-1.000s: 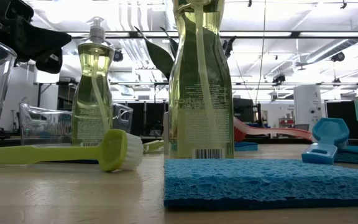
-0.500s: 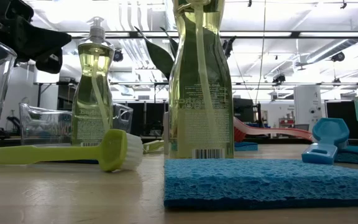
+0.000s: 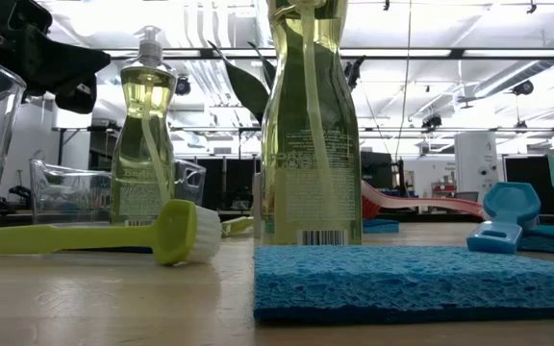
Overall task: Pick & Place Kitchen Sink Supplies
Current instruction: Put the yellow dish soap into the green bin
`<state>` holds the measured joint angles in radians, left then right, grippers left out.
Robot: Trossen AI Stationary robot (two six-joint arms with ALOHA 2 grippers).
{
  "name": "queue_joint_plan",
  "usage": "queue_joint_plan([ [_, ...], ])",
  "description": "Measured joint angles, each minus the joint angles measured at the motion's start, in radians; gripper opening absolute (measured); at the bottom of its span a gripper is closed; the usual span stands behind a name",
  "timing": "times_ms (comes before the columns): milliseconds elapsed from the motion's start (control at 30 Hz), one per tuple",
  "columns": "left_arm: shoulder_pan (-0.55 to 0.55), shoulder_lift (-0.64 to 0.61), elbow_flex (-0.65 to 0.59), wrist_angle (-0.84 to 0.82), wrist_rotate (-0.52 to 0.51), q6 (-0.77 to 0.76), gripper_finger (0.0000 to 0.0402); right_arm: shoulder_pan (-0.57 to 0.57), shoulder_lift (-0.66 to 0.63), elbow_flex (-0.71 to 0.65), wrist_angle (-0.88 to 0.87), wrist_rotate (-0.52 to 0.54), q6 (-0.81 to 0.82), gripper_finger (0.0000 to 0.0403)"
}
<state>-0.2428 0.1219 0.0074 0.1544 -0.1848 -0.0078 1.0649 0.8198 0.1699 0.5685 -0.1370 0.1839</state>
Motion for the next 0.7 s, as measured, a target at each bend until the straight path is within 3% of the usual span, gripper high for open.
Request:
queue_joint_plan([
  [400, 0.000, 0.000, 0.000, -0.001, 0.000, 0.000, 0.0000, 0.000, -0.071, 0.002, -0.017, -0.005, 0.003, 0.0354],
  [700, 0.000, 0.000, 0.000, -0.001, 0.000, 0.000, 0.0000, 0.000, -0.156, 0.002, -0.041, -0.126, 0.015, 0.0354],
])
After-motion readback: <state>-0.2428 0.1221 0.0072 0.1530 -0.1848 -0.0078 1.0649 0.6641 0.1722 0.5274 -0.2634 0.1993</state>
